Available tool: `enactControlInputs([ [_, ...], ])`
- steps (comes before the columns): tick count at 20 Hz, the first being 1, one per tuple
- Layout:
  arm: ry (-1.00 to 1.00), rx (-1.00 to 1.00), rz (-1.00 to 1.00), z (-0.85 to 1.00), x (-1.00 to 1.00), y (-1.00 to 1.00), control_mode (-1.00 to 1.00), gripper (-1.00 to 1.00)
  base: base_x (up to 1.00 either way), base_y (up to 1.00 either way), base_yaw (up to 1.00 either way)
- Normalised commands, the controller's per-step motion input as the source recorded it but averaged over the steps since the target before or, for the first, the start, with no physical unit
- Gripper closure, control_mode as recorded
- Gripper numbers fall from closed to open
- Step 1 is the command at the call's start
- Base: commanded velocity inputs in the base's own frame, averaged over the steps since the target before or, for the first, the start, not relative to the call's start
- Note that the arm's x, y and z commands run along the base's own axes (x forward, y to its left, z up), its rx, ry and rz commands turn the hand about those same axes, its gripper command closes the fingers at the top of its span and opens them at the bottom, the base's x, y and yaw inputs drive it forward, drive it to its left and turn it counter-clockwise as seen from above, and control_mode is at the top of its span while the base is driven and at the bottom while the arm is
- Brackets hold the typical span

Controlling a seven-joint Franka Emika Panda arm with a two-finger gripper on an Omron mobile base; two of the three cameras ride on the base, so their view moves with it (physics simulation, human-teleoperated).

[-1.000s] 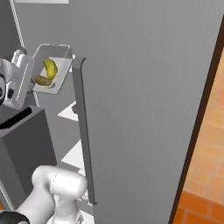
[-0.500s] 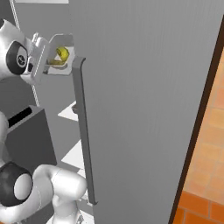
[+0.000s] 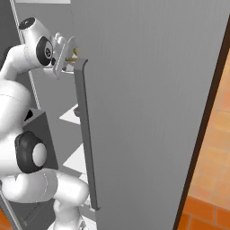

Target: Take the meat container that has the shrimp and place it on the second highest rack of the freezer. Then take the vegetable container that has the potato and cucumber and place it on the highest rack of the freezer.

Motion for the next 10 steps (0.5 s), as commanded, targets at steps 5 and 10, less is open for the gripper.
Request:
enactControlInputs([
  [5,0.08,0.0,0.0,-0.02,1.0,-0.03,-1.0,1.0,0.0,0.0,0.0],
  [10,0.08,-0.06,-0.03,-0.28,0.76,0.0,-1.0,-1.0,0.0,0.0,0.0],
])
